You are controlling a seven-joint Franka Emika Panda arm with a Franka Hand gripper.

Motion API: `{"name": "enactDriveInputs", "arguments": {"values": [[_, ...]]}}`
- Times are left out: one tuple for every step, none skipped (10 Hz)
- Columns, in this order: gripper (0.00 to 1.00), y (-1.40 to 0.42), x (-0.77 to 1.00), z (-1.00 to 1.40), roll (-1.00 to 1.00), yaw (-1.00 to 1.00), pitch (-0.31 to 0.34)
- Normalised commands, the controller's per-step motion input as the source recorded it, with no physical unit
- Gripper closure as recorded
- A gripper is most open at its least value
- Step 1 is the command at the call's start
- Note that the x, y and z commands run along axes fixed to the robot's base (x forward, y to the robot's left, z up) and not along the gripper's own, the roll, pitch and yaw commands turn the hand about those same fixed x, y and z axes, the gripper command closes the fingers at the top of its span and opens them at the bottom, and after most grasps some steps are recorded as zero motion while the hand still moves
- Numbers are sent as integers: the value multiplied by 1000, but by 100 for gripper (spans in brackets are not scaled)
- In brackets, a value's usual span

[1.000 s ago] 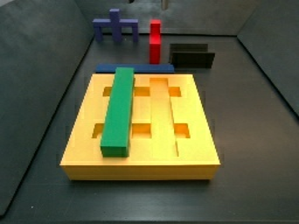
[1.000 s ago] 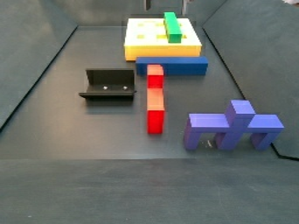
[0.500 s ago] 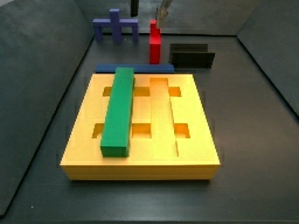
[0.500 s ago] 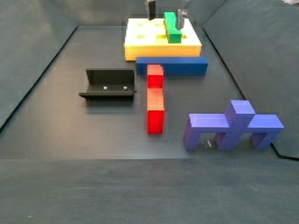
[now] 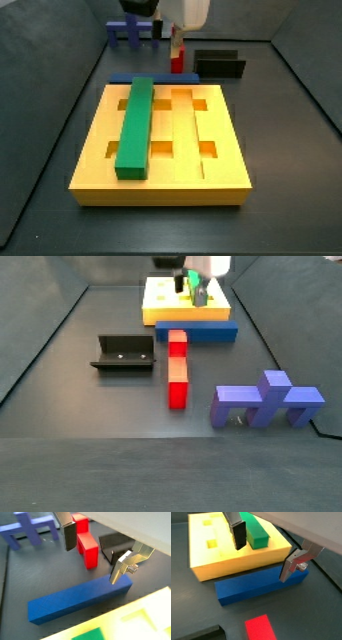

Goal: Pick up the blue object. Move up. Move to above the board. Insert the blue object.
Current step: Pick up the blue object.

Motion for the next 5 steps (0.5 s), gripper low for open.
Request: {"name": "enactDriveInputs", "arguments": {"values": [[0,-43,-209,-523,-27,-723,140],[0,-34,-217,-497,-21,-723,144],[0,-14,-286,-469,-31,-674,140],[0,-17,-294,-374,-41,-651,141],[0,0,-303,-257,-17,-686,124]]}}
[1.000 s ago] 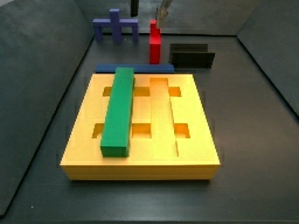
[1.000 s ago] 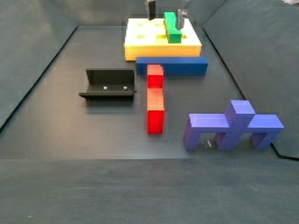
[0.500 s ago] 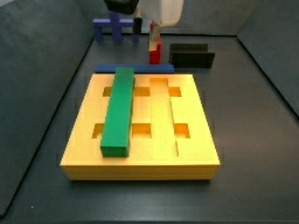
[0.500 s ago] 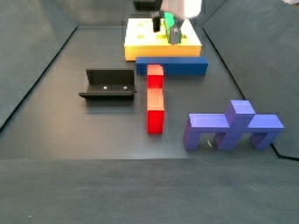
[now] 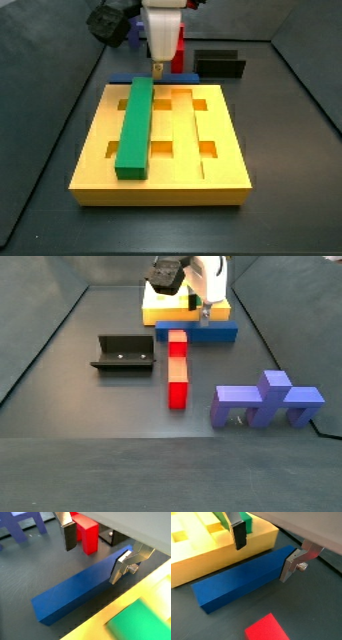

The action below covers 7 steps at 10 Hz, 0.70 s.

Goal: Pick up the blue object. Move up. Move to above the board. Insert the blue object.
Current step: Pick up the blue object.

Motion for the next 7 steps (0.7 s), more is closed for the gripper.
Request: {"name": "enactDriveInputs", "arguments": {"values": [[0,-17,-220,-200,-16,-537,50],[0,-71,-123,-214,-9,-534,17],[0,-106,-17,-180,-1,-569,11],[0,-57,-20,-177,0,-534,10],[0,0,0,-226,0,-303,21],[0,3,0,-240,0,-157,17],[0,11,0,-200,0,0,11]]}}
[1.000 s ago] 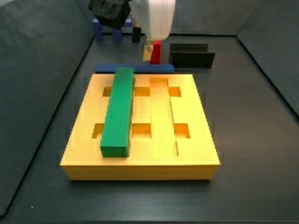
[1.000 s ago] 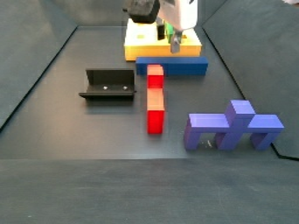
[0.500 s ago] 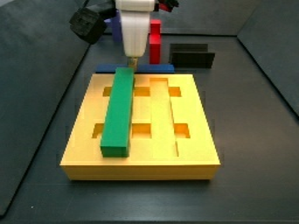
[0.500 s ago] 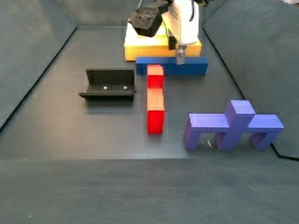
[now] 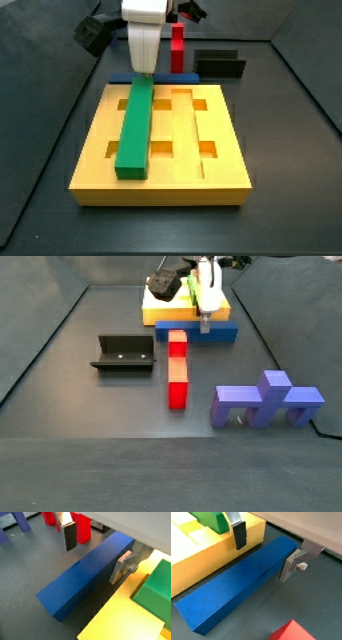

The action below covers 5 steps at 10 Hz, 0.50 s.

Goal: Pick up the blue object. Move up. Move to above the board. Insert the blue object.
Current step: Pick up the blue object.

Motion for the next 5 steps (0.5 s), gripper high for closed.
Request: {"name": "enactDriveInputs", "arguments": {"values": [[0,0,0,-146,-16,69,16],[0,0,0,-149,-40,109,14],[0,0,34,-131,-44,0,14],[0,80,157,-160,-53,0,50],[0,89,134,-183,-61,0,31]]}}
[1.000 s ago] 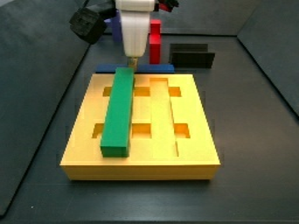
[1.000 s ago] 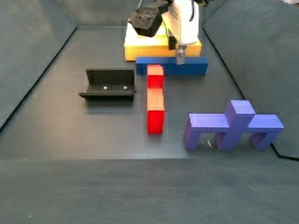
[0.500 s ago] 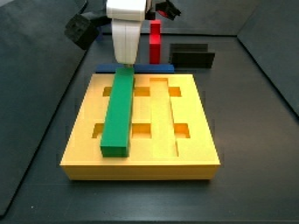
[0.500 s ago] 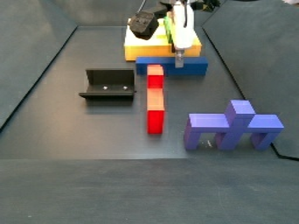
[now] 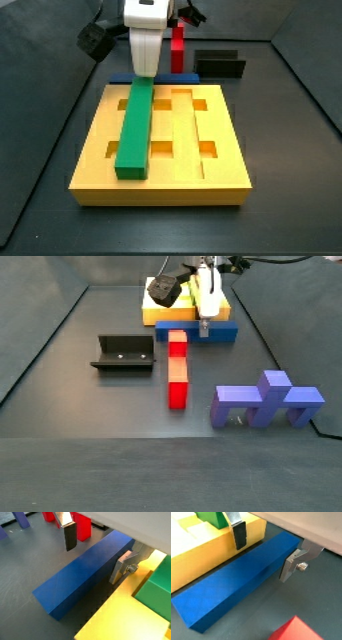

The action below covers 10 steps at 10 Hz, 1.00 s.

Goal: Pick up the blue object. Move up. Move to above the board. Insert the blue object.
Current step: Pick up the blue object.

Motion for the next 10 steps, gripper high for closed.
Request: {"name": "enactDriveInputs", "arguments": {"values": [[0,80,146,-134,-90,0,36],[0,71,120,-49,-99,0,31],[0,3,17,0,-67,0,0],[0,0,0,0,0,0,0],[100,0,0,0,0,0,0],[100,0,0,0,0,0,0],[100,0,0,0,0,0,0],[100,0,0,0,0,0,0],[100,0,0,0,0,0,0],[100,0,0,0,0,0,0]]}}
